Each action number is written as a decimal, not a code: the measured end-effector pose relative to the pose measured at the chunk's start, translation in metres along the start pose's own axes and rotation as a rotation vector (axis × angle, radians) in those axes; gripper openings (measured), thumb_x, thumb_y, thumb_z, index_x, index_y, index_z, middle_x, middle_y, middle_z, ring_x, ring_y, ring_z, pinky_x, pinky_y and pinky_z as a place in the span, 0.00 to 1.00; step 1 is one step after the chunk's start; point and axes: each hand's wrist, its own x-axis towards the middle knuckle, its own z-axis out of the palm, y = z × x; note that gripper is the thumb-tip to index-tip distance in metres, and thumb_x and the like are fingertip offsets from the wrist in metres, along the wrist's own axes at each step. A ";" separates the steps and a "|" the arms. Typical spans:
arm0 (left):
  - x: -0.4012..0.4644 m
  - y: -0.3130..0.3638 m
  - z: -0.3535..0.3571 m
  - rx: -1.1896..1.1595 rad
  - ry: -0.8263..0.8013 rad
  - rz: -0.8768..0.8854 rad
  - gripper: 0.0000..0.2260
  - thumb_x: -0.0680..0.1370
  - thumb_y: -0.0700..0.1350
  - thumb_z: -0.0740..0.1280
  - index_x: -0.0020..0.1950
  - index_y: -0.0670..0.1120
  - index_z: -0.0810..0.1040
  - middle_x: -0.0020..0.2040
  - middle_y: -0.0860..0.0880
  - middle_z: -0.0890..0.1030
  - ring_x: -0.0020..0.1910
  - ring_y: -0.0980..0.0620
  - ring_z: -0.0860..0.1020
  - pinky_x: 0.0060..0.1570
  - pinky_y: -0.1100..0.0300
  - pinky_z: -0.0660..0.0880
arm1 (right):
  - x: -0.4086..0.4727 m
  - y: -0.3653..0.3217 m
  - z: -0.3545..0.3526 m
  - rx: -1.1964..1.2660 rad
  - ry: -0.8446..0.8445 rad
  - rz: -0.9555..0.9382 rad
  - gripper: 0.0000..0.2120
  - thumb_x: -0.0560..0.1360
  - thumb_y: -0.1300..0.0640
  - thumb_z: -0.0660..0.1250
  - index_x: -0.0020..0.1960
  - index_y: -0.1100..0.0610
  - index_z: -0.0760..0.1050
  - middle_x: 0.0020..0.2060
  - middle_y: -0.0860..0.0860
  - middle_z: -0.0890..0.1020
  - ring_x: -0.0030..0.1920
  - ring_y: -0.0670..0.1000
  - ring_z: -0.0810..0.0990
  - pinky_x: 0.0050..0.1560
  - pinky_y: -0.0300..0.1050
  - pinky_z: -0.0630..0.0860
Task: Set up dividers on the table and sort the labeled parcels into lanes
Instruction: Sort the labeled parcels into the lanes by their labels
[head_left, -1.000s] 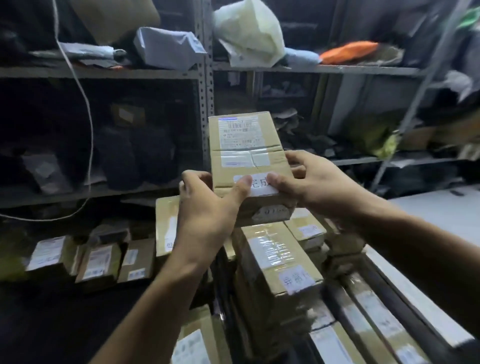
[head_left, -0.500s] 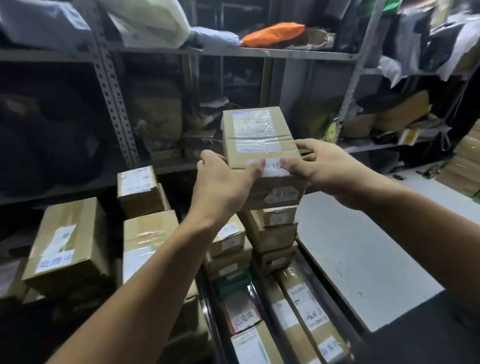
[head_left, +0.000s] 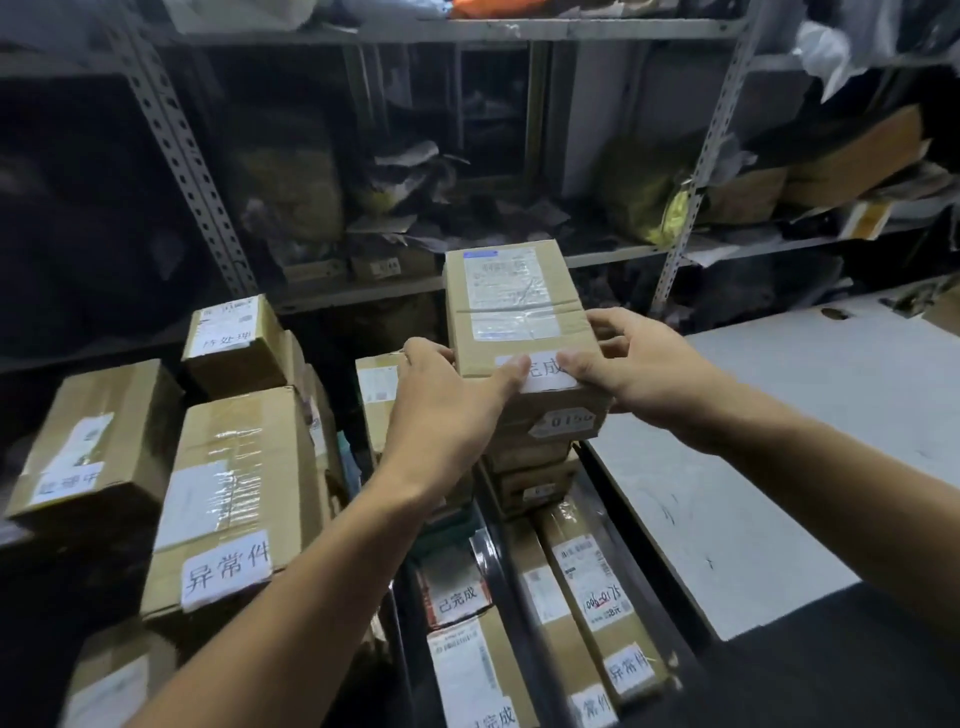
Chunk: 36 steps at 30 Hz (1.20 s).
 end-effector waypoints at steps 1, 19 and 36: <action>-0.008 -0.010 0.000 -0.009 0.012 -0.011 0.28 0.67 0.64 0.74 0.57 0.52 0.66 0.54 0.54 0.74 0.50 0.57 0.76 0.42 0.59 0.78 | -0.004 0.008 0.006 0.012 -0.026 0.002 0.23 0.75 0.49 0.72 0.67 0.49 0.70 0.55 0.47 0.81 0.55 0.50 0.81 0.51 0.52 0.83; -0.146 -0.182 0.034 0.021 0.075 -0.379 0.23 0.66 0.62 0.74 0.50 0.60 0.64 0.52 0.63 0.68 0.51 0.71 0.70 0.42 0.72 0.67 | -0.082 0.166 0.116 -0.127 -0.303 0.161 0.29 0.75 0.46 0.71 0.72 0.42 0.63 0.57 0.33 0.76 0.58 0.35 0.75 0.54 0.31 0.76; -0.138 -0.280 0.079 0.097 0.053 -0.540 0.25 0.69 0.55 0.76 0.57 0.51 0.65 0.56 0.54 0.67 0.52 0.57 0.72 0.48 0.61 0.71 | -0.055 0.244 0.172 -0.213 -0.428 0.241 0.30 0.78 0.50 0.68 0.75 0.52 0.59 0.66 0.47 0.76 0.64 0.46 0.76 0.64 0.47 0.75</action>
